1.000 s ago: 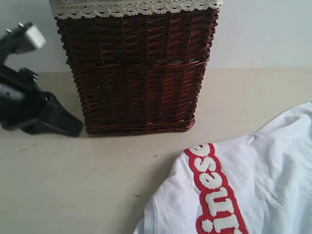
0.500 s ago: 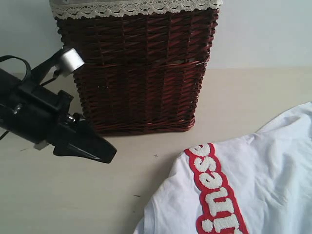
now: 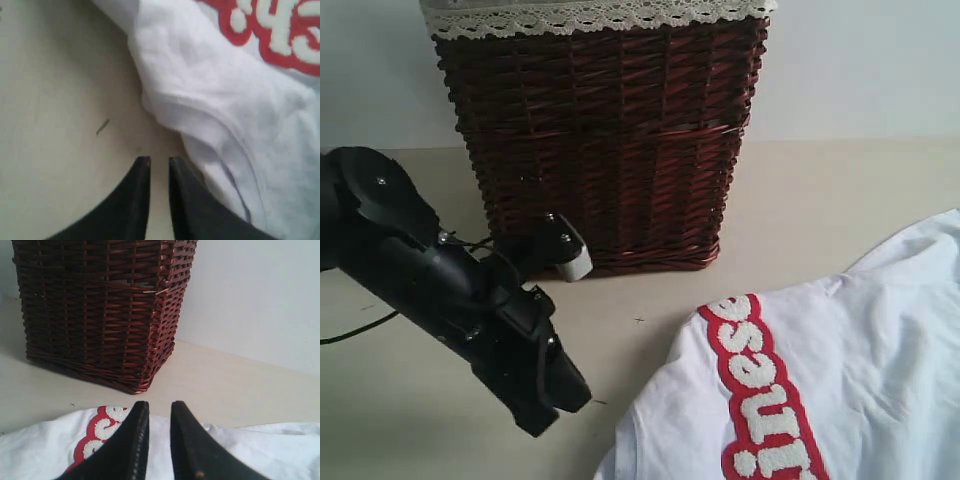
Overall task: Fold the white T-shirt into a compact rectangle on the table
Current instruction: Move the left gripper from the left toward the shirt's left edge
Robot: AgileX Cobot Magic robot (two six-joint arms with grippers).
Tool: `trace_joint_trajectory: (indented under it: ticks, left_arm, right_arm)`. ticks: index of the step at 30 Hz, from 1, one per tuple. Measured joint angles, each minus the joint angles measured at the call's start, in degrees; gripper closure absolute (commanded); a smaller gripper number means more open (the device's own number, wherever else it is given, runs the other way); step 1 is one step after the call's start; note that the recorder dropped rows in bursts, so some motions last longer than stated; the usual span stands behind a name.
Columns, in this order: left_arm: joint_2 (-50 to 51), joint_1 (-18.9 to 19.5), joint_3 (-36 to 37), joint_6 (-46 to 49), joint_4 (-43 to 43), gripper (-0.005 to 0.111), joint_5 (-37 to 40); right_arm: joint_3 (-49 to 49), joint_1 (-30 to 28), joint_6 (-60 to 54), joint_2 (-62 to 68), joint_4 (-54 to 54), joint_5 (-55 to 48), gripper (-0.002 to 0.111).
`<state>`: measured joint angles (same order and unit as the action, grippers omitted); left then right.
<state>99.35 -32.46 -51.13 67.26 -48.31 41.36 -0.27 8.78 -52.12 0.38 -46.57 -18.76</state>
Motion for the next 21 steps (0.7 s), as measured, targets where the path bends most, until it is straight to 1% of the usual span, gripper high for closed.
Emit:
trace_joint_trajectory:
  ticks: [2, 3, 5, 8, 13, 15, 21]
  left_arm:
    - [0.0, -1.2, 0.0, 0.6, -3.2, 0.055, -1.7]
    - [0.0, -1.6, 0.0, 1.6, -6.1, 0.050, -2.7]
    - [0.0, -1.8, 0.0, 4.4, -11.4, 0.044, -5.0]
    - [0.1, -1.8, 0.0, 9.4, -20.7, 0.045, -7.4]
    - [2.1, -1.8, 0.0, 19.9, -32.6, 0.045, -6.1]
    - [3.8, -1.9, 0.0, 22.2, -34.3, 0.045, -5.6]
    - [7.8, -1.9, 0.0, 23.5, -33.6, 0.045, -3.9]
  right_arm:
    - [0.0, 0.0, 0.0, 0.0, 0.0, 0.0, 0.091]
    - [0.0, 0.0, 0.0, 0.0, 0.0, 0.0, 0.091]
    - [0.0, 0.0, 0.0, 0.0, 0.0, 0.0, 0.091]
    - [0.0, 0.0, 0.0, 0.0, 0.0, 0.0, 0.091]
    - [0.0, 0.0, 0.0, 0.0, 0.0, 0.0, 0.091]
    - [0.0, 0.0, 0.0, 0.0, 0.0, 0.0, 0.091]
    - [0.0, 0.0, 0.0, 0.0, 0.0, 0.0, 0.091]
